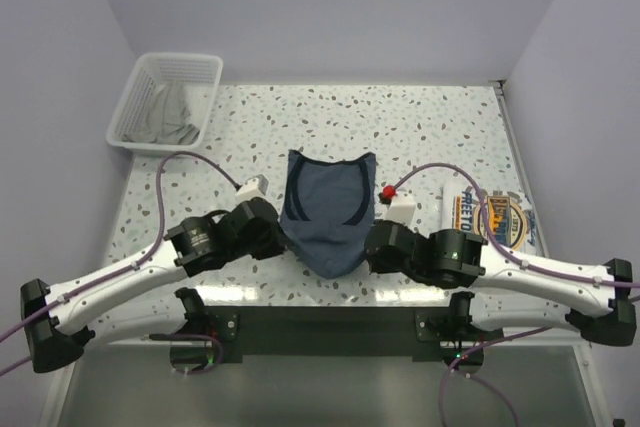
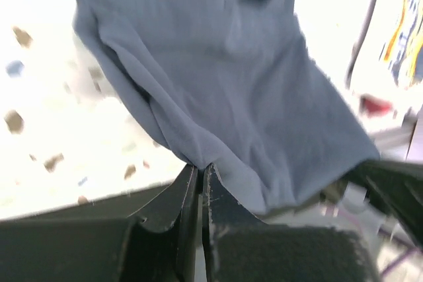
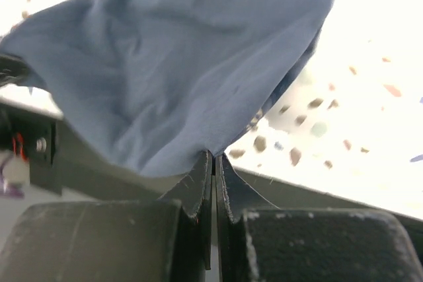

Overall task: Fold and stack the tank tops
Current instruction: Fold the tank top

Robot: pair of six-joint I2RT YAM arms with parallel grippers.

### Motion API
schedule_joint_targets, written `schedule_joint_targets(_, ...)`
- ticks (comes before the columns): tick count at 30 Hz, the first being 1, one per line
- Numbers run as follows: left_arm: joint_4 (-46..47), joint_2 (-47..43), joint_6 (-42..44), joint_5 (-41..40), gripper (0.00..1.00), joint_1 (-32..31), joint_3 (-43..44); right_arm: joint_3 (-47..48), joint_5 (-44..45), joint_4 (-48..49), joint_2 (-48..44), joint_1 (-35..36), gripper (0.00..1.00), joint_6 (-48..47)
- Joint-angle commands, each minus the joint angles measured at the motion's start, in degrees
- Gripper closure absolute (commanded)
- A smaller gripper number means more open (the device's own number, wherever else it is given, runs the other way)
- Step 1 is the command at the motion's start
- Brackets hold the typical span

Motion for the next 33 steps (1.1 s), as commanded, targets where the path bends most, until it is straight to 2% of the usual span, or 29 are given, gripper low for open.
schedule_joint_targets(1, 3.44, 0.79, 7.75, -1.94, 1.0, 6.52, 3.73, 3.15, 2.64, 0.18, 0.05, -7.48, 1.0, -6.19)
schedule_joint_targets(4, 6.87, 2.98, 11.62, -0.79, 1.0, 12.41, 6.1, 4.9, 0.26, 2.39, 0.83, -13.9, 1.0, -11.46)
schedule_joint_targets(9, 11.61, 7.3, 15.41, 0.53, 1.0, 17.08, 11.55, 9.03, -2.64, 5.47, 5.75, -19.9, 1.0, -17.88)
schedule_joint_targets(17, 21.45, 15.2, 18.49, 4.48, 1.0, 25.87, 15.24, 12.81, -11.96, 14.43, 14.98, -33.96, 1.0, -24.92)
schedule_joint_targets(24, 31.74, 31.69, 21.56, 8.95, 1.0, 32.2, 22.44, 19.58, -21.08, 20.32, 25.96, -46.61, 1.0, -28.35)
schedule_joint_targets(28, 37.98, 42.96, 22.62, 12.04, 1.0, 36.68, 31.3, 24.75, -24.79, 24.1, 33.69, -54.43, 1.0, -29.57)
schedule_joint_targets(29, 41.12, 45.6, 22.62, 12.83, 0.98, 37.3, 32.9, 26.08, -24.8, 24.45, 37.71, -55.24, 1.0, -29.75)
schedule_joint_targets(31, 46.92, 54.03, 23.59, 19.67, 0.78, 39.5, 37.47, 29.67, -26.54, 24.89, 42.65, -58.31, 0.95, -29.76)
schedule_joint_targets(32, 50.96, 56.76, 23.76, 21.43, 0.68, 40.11, 39.05, 30.47, -27.08, 25.59, 46.5, -59.19, 0.83, -29.67)
schedule_joint_targets(33, 51.87, 61.48, 23.68, 23.71, 0.57, 40.73, 40.54, 30.92, -27.52, 28.3, 47.84, -60.76, 0.75, -29.67)
